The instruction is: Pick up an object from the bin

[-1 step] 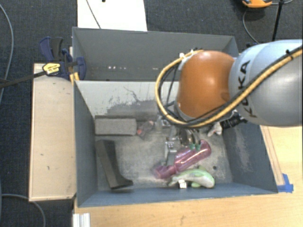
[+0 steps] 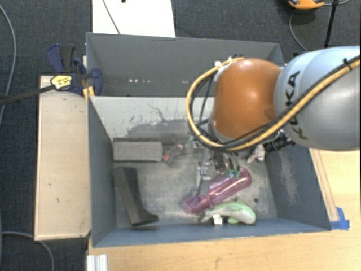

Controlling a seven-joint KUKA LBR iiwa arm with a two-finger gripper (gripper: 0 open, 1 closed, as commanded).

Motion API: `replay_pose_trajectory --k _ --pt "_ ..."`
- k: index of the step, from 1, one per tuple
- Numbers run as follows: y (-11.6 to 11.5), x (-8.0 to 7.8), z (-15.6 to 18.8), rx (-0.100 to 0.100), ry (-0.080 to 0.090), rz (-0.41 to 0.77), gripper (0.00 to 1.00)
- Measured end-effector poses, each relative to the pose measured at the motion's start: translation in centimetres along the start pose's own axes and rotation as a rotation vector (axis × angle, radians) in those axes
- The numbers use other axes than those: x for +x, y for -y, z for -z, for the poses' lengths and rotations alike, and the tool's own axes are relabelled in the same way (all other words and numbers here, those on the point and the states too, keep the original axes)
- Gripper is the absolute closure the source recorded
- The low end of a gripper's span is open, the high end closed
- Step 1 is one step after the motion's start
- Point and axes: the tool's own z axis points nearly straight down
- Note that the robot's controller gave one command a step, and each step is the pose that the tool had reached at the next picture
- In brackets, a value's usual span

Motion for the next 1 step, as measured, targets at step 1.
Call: replay_pose_trajectory --k 1 --pt "1.77 0.87 -3.49 -0.001 0.004 0.069 0.0"
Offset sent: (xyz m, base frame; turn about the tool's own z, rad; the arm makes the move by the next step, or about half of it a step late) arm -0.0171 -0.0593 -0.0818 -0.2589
